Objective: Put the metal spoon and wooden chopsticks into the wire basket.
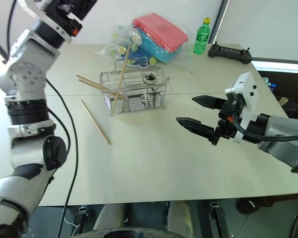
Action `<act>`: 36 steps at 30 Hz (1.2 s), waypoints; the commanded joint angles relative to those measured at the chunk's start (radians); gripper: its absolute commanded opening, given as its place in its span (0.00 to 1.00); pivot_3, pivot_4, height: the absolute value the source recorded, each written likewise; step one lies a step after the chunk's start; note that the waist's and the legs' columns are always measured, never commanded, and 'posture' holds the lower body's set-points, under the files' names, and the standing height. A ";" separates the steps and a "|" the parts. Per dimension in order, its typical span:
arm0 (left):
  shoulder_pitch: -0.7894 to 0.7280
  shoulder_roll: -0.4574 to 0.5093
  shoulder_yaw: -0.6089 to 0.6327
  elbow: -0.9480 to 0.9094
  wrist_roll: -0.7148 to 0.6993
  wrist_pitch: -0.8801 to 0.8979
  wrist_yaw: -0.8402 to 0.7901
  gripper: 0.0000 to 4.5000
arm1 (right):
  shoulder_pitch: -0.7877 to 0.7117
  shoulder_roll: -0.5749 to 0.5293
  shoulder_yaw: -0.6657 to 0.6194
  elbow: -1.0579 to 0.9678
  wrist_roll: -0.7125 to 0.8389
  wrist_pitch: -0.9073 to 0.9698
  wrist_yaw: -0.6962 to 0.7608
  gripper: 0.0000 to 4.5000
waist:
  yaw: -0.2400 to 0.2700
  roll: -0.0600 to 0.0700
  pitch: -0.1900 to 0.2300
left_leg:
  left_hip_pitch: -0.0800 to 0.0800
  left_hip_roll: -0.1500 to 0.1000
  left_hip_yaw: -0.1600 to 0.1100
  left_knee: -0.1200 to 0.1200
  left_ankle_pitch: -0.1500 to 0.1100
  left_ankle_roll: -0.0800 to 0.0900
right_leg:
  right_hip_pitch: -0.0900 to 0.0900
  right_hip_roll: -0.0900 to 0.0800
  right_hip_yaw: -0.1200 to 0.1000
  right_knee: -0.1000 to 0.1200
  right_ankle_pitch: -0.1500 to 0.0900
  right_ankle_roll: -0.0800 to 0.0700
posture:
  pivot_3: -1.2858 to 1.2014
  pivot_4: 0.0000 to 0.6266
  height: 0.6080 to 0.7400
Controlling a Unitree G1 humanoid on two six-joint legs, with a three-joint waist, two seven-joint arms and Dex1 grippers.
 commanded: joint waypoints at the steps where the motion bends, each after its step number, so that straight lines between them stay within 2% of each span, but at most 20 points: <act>1: -0.082 0.106 -0.044 0.051 0.080 0.138 0.055 0.99 | -0.009 -0.003 -0.002 -0.008 -0.012 -0.029 0.011 1.00 | 0.000 0.000 0.000 | 0.000 0.000 0.000 0.000 0.000 0.000 | 0.000 0.000 0.000 0.000 -0.001 0.002 | 0.52 0.24 0.53; 3: -0.105 0.140 -0.061 0.083 0.116 0.214 0.102 0.99 | -0.009 -0.003 0.005 -0.005 -0.022 -0.033 0.018 1.00 | 0.003 0.000 0.000 | 0.000 0.000 0.000 -0.001 0.000 0.000 | 0.000 0.000 0.000 0.000 -0.002 0.003 | 0.52 0.24 0.53; 6: -0.131 0.173 -0.048 0.149 0.173 0.450 0.267 0.99 | -0.011 -0.004 0.020 -0.001 -0.036 -0.038 0.029 1.00 | 0.007 0.000 0.000 | 0.000 0.000 -0.001 0.000 0.000 0.000 | 0.000 0.000 0.000 0.000 -0.002 0.003 | 0.52 0.24 0.53; 9: -0.092 0.165 -0.036 0.126 0.220 0.583 0.361 0.99 | -0.028 0.001 0.039 0.006 -0.043 -0.043 0.033 1.00 | 0.001 0.000 0.000 | 0.000 0.000 -0.001 0.000 0.000 0.000 | 0.000 0.000 0.000 0.000 -0.002 0.003 | 0.52 0.24 0.53; 11: -0.064 0.129 0.020 0.099 0.243 0.649 0.452 0.99 | -0.044 0.006 0.056 0.011 -0.048 -0.047 0.034 1.00 | 0.000 0.000 0.000 | 0.000 0.000 -0.001 -0.001 0.000 0.000 | 0.000 0.000 0.000 0.000 -0.002 0.003 | 0.52 0.24 0.53; 15: -0.039 -0.022 0.190 -0.007 0.313 0.811 0.666 0.99 | -0.068 0.026 0.081 0.009 -0.048 -0.050 0.018 1.00 | 0.003 -0.001 0.000 | 0.000 0.000 -0.001 -0.001 0.000 0.000 | -0.001 0.000 0.000 0.000 -0.001 0.002 | 0.52 0.24 0.53; 19: -0.031 -0.163 0.311 -0.118 0.393 0.932 0.775 0.99 | -0.062 0.021 0.085 0.005 -0.054 -0.052 0.034 1.00 | 0.002 -0.004 0.002 | -0.001 0.000 -0.001 -0.001 0.000 0.000 | 0.000 -0.001 0.000 0.000 -0.001 0.002 | 0.52 0.24 0.53; 24: -0.004 -0.260 0.373 -0.159 0.473 0.986 0.822 0.99 | -0.046 0.002 0.080 0.007 -0.074 -0.054 0.080 1.00 | 0.001 -0.003 0.002 | 0.000 0.000 -0.001 -0.001 0.000 0.000 | 0.000 0.000 0.000 0.001 -0.001 0.002 | 0.52 0.24 0.53; 30: 0.029 -0.294 0.368 -0.140 0.520 0.962 0.818 0.99 | -0.036 0.013 0.059 -0.008 -0.058 -0.050 0.064 1.00 | 0.002 -0.003 0.002 | 0.000 0.000 -0.001 -0.001 0.000 0.000 | 0.000 0.000 0.000 0.001 -0.001 0.001 | 0.52 0.24 0.53; 36: 0.054 -0.310 0.322 0.019 0.537 0.852 0.793 0.99 | -0.010 0.030 0.053 -0.035 -0.045 -0.055 0.030 1.00 | 0.016 -0.004 0.001 | 0.000 -0.001 -0.001 0.000 0.000 -0.001 | 0.000 -0.001 0.000 0.000 0.000 0.001 | 0.52 0.24 0.53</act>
